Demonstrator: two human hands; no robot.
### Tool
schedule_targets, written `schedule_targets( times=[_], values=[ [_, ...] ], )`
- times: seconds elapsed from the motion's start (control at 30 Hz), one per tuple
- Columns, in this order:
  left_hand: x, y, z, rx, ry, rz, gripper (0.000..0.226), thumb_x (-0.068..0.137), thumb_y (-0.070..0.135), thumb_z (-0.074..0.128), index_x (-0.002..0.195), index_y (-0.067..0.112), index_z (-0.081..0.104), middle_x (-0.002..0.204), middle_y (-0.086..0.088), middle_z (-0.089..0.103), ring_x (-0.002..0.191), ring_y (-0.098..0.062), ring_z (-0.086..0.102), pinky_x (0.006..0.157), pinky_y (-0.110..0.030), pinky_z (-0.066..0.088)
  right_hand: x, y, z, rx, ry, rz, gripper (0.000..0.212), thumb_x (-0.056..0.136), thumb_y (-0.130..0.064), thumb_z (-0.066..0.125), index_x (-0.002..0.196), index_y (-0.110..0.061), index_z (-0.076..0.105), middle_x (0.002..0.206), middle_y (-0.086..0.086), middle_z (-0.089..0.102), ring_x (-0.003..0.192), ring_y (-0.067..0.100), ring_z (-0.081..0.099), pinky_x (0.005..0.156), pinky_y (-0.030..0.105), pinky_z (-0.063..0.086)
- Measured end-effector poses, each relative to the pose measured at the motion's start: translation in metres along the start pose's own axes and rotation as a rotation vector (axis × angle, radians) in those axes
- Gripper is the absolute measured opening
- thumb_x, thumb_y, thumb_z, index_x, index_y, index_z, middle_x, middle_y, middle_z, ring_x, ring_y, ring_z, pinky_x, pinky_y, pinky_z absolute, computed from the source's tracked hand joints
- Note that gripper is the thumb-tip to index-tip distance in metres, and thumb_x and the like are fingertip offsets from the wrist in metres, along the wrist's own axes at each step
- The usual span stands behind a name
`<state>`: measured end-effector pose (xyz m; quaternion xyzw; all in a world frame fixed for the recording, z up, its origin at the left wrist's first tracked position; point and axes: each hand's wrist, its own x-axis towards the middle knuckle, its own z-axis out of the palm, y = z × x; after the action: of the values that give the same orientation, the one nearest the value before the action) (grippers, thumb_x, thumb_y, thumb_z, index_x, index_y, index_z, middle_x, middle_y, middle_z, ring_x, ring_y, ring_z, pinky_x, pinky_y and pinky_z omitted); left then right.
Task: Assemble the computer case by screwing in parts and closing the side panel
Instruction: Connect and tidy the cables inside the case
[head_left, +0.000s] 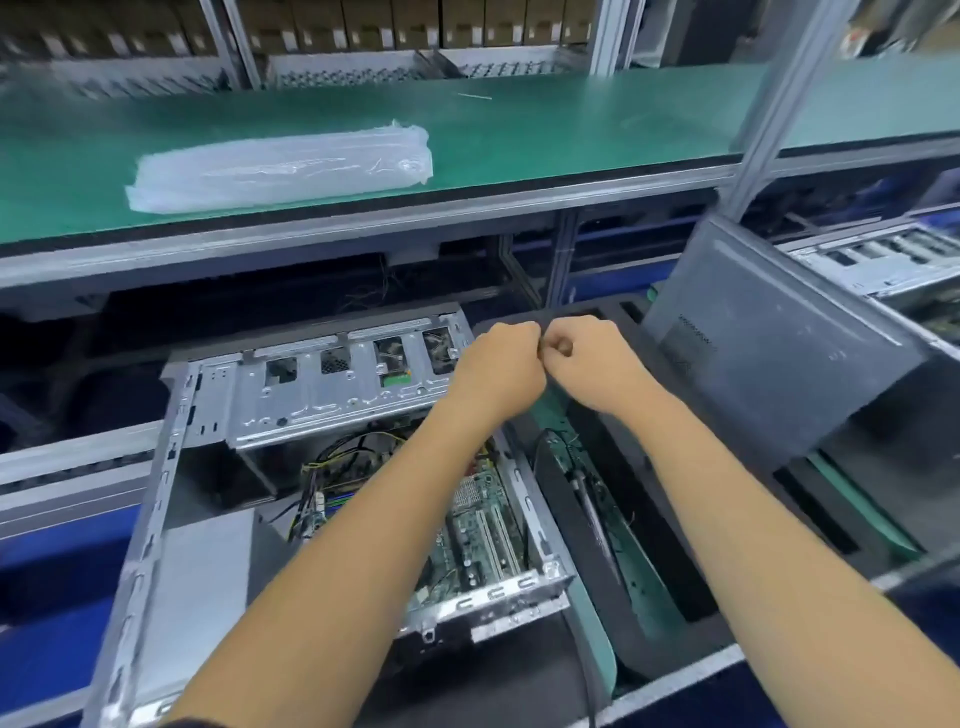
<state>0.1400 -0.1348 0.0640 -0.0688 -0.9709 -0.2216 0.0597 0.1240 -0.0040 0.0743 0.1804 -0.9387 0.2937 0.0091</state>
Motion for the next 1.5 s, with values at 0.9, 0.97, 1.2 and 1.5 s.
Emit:
schedule_targets(
  times=[0.9,0.97,1.2,1.5],
  values=[
    [0.132,0.106,0.178,-0.247,-0.290,-0.348,0.026,0.088,0.003,0.041,0.089,-0.006,0.065,0.099,-0.019,0.065,0.090,-0.035,0.061,0.079,-0.045,0.052,0.047,0.230,-0.040,0.233,-0.704,0.302,0.018,0.097,-0.003,0.049,0.080,-0.008,0.054,0.064,0.012,0.066,0.049,0.017,0.058,0.045,0.020,0.043],
    [0.136,0.108,0.159,-0.569,-0.131,-0.429,0.034,0.096,0.015,0.036,0.086,-0.003,0.064,0.088,-0.018,0.068,0.081,-0.031,0.064,0.071,-0.039,0.055,0.059,0.212,-0.061,0.311,-0.523,0.221,0.021,0.098,-0.008,0.049,0.077,-0.009,0.054,0.058,0.003,0.063,0.042,0.010,0.052,0.046,0.019,0.040],
    [0.109,0.098,0.085,-1.279,-0.133,-0.280,0.071,0.089,0.070,0.018,0.080,0.019,0.066,0.058,0.002,0.060,0.051,-0.016,0.059,0.068,-0.038,0.053,0.077,0.116,-0.099,0.879,-0.106,0.087,0.022,0.103,-0.015,0.048,0.082,-0.014,0.048,0.049,-0.010,0.048,0.038,0.005,0.034,0.040,0.016,0.031],
    [0.037,0.052,-0.048,-1.279,0.328,-0.049,0.056,0.100,0.049,0.029,0.069,0.008,0.053,0.045,-0.005,0.051,0.031,-0.016,0.033,0.036,-0.020,0.025,0.077,-0.075,-0.099,1.345,-0.117,-0.076,0.034,0.108,-0.034,0.035,0.086,-0.011,0.048,0.050,-0.001,0.040,0.036,0.008,0.022,0.039,0.019,0.018]
  ],
)
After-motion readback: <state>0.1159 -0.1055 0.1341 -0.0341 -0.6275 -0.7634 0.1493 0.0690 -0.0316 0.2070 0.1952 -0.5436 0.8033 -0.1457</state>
